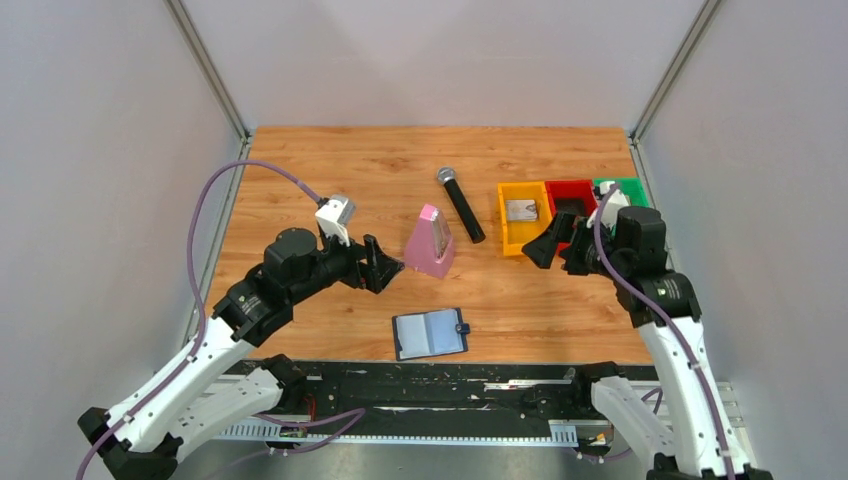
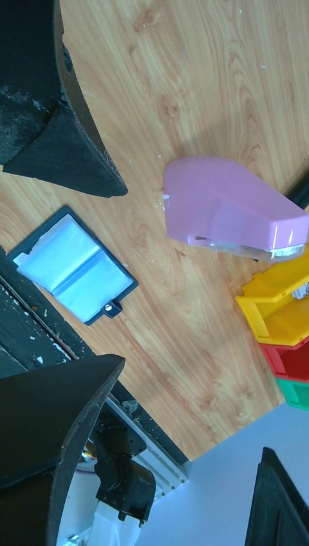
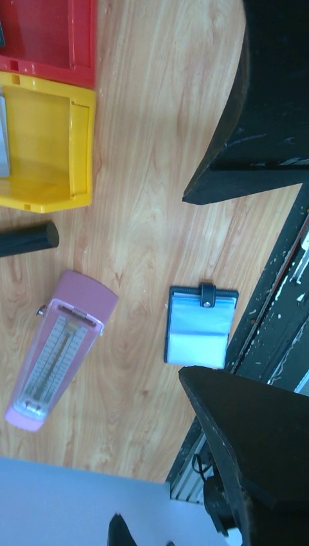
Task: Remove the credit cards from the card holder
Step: Reset both arms
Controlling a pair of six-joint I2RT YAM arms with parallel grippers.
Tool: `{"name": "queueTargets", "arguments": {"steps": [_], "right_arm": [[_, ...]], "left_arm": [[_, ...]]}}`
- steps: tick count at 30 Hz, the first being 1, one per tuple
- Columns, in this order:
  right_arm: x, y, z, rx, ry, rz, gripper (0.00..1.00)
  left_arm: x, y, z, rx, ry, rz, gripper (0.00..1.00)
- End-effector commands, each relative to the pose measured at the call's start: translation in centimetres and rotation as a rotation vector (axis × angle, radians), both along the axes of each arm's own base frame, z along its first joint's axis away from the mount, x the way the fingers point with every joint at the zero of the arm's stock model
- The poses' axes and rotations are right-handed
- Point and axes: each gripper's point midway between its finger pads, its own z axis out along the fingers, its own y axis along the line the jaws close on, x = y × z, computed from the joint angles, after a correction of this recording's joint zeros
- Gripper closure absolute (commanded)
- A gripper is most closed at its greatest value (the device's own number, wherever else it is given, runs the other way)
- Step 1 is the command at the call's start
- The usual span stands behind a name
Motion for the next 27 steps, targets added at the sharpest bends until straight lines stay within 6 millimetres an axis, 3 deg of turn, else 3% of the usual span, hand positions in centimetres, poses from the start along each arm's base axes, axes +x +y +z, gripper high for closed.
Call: {"name": "queueTargets", "arguments": {"steps": [1, 12, 19, 27], "right_arm": [[-1.7, 1.1, 2.0, 0.123, -0.077, -0.002, 0.00], [-5.7, 2.7, 1.5, 0.277, -0.076, 0.057, 0.00], [-6.2, 2.3, 1.0, 0.278, -0.097, 0.031, 0.00], [-6.4, 2.4, 1.0, 0.286, -0.098, 0.030, 0.00]], "left_arm": [[-0.4, 1.0, 0.3, -0.031, -0.003, 0.045, 0.00], [-2.2, 2.9, -0.6, -0.121, -0.005, 0.096, 0.00], [-2.9, 3.5, -1.1, -0.175, -0.008, 0.112, 0.00], [-3.1, 3.5, -0.4, -0.185, -0.026, 0.098, 0.00]]}}
